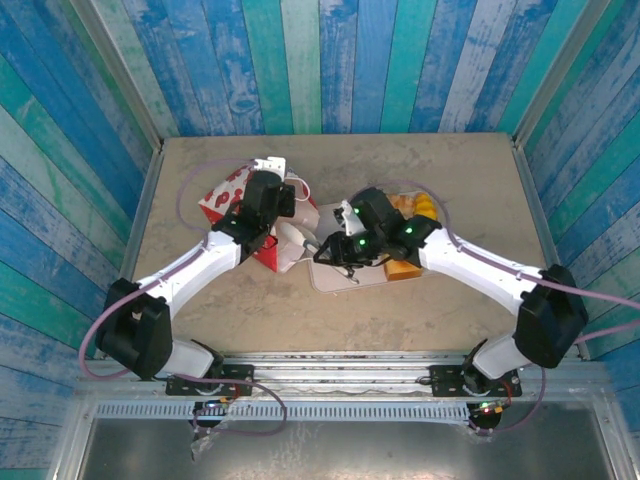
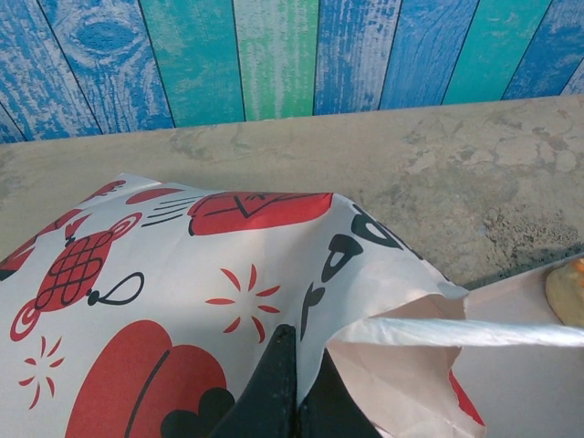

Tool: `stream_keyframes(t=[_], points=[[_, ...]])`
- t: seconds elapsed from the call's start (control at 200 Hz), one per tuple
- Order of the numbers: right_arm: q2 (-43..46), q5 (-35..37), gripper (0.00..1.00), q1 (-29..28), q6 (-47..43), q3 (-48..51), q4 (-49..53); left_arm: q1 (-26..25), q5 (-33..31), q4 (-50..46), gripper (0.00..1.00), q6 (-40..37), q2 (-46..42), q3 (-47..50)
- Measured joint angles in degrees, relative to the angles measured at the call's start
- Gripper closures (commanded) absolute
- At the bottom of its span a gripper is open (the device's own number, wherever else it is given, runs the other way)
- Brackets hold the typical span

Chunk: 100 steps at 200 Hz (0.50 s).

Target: Take the fake bread out of the paper bag

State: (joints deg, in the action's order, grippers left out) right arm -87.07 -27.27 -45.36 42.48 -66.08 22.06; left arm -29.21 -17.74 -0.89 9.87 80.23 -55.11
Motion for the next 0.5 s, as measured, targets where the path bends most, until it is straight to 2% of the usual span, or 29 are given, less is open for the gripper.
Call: stream_keyframes(t=[0.501], points=[[-14.49, -3.89, 0.53, -0.04, 0.81, -7.61, -3.67, 0.0, 0.31, -0.02, 1.0, -1.27, -0.04, 0.0]])
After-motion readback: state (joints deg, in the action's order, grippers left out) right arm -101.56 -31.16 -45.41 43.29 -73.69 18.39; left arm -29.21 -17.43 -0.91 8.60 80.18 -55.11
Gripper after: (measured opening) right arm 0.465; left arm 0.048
